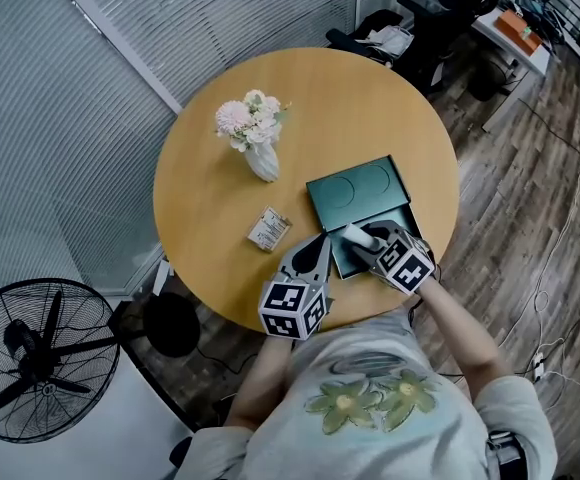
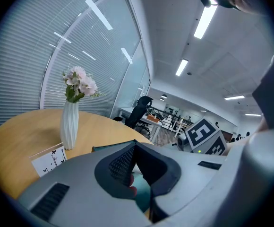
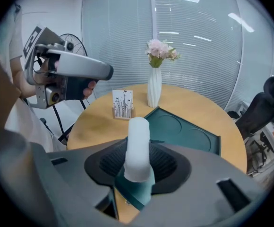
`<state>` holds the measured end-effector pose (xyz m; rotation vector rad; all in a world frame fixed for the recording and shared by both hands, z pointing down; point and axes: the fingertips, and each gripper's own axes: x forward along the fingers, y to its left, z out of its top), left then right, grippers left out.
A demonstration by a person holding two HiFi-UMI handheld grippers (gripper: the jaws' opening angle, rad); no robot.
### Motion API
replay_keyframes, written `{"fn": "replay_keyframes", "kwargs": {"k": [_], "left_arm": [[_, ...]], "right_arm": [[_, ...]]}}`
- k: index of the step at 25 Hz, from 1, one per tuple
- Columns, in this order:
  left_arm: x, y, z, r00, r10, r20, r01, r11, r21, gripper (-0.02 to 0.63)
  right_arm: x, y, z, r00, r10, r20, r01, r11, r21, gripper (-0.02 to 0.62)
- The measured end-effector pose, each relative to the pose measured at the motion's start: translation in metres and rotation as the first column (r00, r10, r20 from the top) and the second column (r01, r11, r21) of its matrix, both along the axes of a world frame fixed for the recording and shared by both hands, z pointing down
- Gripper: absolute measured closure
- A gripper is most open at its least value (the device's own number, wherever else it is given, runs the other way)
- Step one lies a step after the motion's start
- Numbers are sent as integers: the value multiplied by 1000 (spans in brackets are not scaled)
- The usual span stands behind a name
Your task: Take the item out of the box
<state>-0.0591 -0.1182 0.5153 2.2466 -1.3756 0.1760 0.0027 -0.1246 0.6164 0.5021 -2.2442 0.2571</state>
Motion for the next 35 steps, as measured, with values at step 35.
{"fn": "replay_keyframes", "kwargs": {"k": [35], "left_arm": [[2,1,0,1000,-1,1,1,1000,-1,604]], "right_arm": [[-4,3,-99,940,135,314,-199,963,184,448]]}}
